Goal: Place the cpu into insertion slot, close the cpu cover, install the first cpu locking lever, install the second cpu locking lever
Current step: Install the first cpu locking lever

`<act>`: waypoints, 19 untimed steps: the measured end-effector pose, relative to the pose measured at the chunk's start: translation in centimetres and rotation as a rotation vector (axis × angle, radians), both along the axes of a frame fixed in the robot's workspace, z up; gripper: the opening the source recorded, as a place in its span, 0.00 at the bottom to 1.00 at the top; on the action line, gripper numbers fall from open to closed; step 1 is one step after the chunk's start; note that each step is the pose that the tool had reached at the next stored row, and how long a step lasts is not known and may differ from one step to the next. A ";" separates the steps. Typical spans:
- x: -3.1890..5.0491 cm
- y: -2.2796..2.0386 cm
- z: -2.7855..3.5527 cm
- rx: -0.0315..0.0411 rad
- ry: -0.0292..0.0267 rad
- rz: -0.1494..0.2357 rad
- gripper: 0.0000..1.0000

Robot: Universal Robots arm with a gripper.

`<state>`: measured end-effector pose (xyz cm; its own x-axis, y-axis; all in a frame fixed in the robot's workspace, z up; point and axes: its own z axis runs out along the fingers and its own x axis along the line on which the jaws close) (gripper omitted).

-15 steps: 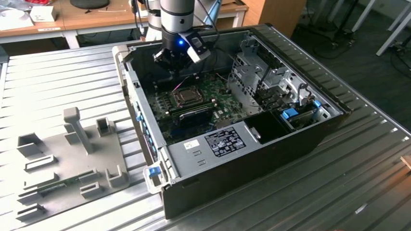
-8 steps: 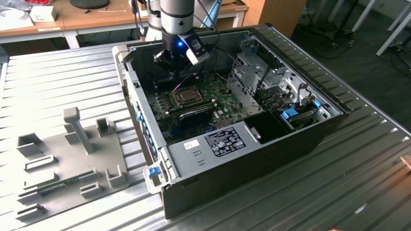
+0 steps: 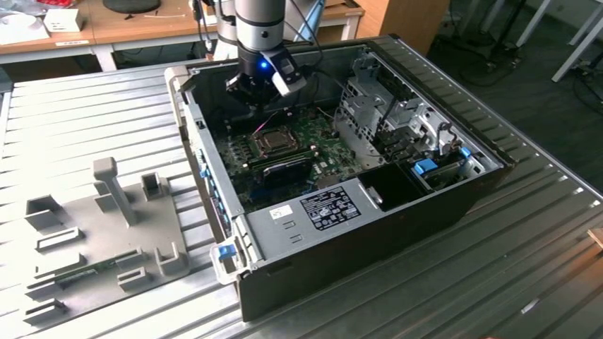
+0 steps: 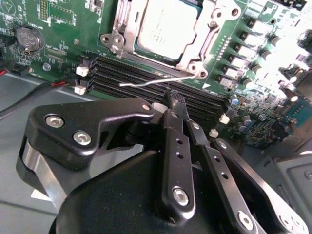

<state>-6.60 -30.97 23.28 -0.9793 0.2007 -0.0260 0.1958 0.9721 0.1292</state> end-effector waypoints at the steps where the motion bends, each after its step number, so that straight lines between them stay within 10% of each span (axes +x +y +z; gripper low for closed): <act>1: 0.02 0.00 -0.01 0.0006 -0.0001 -0.004 0.10; 5: 0.04 -0.01 0.00 0.0019 0.0000 -0.006 0.10; 11: 0.07 -0.16 -0.01 0.0289 0.0002 -0.010 0.10; 19: 0.23 -0.28 -0.23 0.0338 0.0004 -0.032 0.10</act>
